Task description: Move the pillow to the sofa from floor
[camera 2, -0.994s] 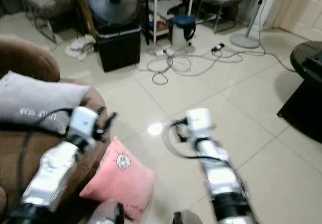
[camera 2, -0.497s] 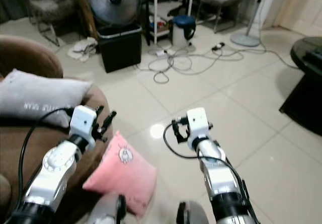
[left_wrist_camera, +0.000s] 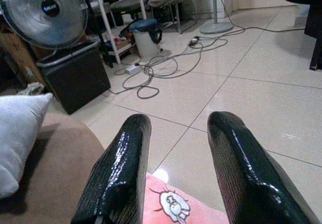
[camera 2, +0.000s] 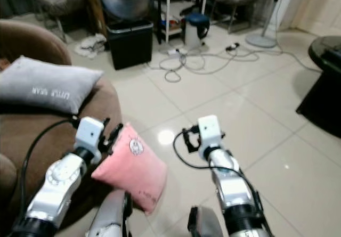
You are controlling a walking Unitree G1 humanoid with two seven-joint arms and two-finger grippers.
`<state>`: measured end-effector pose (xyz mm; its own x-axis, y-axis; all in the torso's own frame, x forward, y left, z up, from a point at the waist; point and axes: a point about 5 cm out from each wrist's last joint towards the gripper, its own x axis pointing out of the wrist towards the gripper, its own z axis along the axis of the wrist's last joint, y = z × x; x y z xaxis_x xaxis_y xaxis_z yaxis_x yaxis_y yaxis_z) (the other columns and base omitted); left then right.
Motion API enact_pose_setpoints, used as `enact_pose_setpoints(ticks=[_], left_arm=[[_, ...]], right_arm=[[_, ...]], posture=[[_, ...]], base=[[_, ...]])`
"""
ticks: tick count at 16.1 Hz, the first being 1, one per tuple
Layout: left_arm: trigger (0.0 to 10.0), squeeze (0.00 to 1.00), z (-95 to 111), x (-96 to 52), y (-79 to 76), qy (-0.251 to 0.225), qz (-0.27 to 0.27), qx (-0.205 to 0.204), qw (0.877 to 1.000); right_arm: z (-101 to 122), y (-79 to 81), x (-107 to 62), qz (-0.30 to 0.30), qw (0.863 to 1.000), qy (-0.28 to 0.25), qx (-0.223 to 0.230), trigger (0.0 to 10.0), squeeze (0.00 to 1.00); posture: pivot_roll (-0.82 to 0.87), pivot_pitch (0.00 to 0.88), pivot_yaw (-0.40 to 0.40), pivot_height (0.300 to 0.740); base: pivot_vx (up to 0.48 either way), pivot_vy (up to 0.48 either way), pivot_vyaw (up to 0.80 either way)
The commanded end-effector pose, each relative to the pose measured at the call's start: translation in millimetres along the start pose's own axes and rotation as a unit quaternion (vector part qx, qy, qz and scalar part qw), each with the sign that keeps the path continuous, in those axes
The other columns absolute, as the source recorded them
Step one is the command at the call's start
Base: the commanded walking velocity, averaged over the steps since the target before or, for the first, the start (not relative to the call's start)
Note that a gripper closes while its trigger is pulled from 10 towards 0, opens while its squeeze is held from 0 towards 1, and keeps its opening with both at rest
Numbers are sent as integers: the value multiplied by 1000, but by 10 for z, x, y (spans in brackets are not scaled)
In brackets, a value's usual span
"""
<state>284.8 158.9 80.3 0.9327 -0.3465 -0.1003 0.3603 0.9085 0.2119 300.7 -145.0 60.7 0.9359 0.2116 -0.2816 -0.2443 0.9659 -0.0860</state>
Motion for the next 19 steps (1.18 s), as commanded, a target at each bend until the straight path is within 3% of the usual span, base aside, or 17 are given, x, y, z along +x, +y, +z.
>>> enact_pose_setpoints(ticks=[1, 11, 14, 19], left_arm=[[10000, 0, 92, 51, -3, -16, -7, 4, 1000], [10000, 0, 72, 16, -35, -16, -20, 4, 1000], [10000, 0, 65, 5, -32, -14, -18, 5, 1000], [10000, 0, 22, -32, 6, 2, -3, 9, 1000]], right_arm=[[45, -46, 10, -5, 1000, -3, -3, 10000, 0], [11, -43, -10, -1, 1000, 1, -27, 10000, 0], [-8, -28, -13, 7, 1000, 5, -24, 10000, 0], [-12, -23, -24, 27, 999, 6, -18, 10000, 0]], posture=[[39, 0, 5, 614], [40, 0, 2, 614], [42, 0, 2, 614], [58, 0, -5, 614]], base=[[0, 0, 0], [303, 0, 0], [339, 0, 800], [193, 0, 0]])
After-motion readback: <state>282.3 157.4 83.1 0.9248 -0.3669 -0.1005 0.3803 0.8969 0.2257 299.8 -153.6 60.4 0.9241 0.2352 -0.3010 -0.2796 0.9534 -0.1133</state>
